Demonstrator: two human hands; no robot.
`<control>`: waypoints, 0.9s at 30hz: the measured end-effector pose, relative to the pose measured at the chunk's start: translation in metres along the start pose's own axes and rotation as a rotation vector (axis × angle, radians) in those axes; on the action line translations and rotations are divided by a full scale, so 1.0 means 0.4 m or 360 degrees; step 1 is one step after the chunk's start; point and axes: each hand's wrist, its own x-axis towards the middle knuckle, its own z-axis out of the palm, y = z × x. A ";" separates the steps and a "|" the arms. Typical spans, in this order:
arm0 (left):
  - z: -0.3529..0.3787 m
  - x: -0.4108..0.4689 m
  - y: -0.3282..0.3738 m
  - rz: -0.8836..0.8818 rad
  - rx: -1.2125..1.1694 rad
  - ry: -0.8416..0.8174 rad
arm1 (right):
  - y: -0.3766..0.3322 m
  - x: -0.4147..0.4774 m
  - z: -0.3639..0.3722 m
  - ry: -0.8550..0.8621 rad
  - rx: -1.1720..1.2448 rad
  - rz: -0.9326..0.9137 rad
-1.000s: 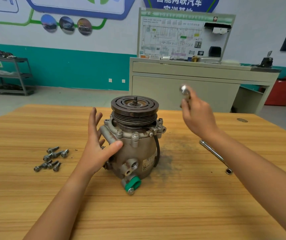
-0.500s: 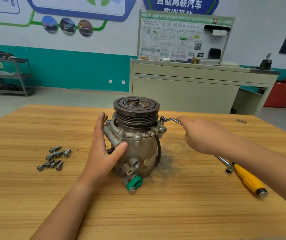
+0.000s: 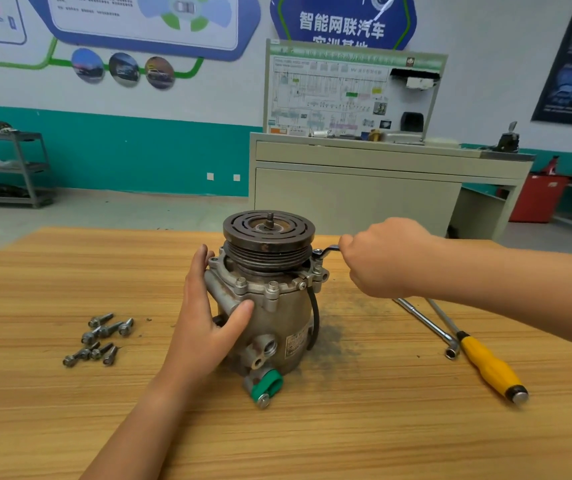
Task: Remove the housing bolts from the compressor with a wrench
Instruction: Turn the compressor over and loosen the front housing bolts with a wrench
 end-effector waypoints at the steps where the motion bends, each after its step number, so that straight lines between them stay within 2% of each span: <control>1: -0.002 0.001 -0.001 0.0011 0.0017 0.0007 | -0.006 -0.001 0.000 -0.0015 0.0007 0.0030; 5: -0.004 0.005 -0.007 0.0066 0.0080 0.0031 | -0.028 -0.006 -0.003 -0.0089 0.0035 0.0117; 11: 0.002 0.005 -0.017 0.0012 0.0122 0.0073 | -0.013 -0.004 -0.033 -0.0261 0.0150 0.0033; 16: 0.000 0.009 -0.019 0.0056 0.0128 0.0059 | -0.013 -0.002 -0.016 -0.0141 -0.0171 -0.0032; 27: -0.006 0.016 -0.026 0.0208 0.0224 0.0029 | 0.060 0.029 0.046 -0.0108 -0.0120 -0.0161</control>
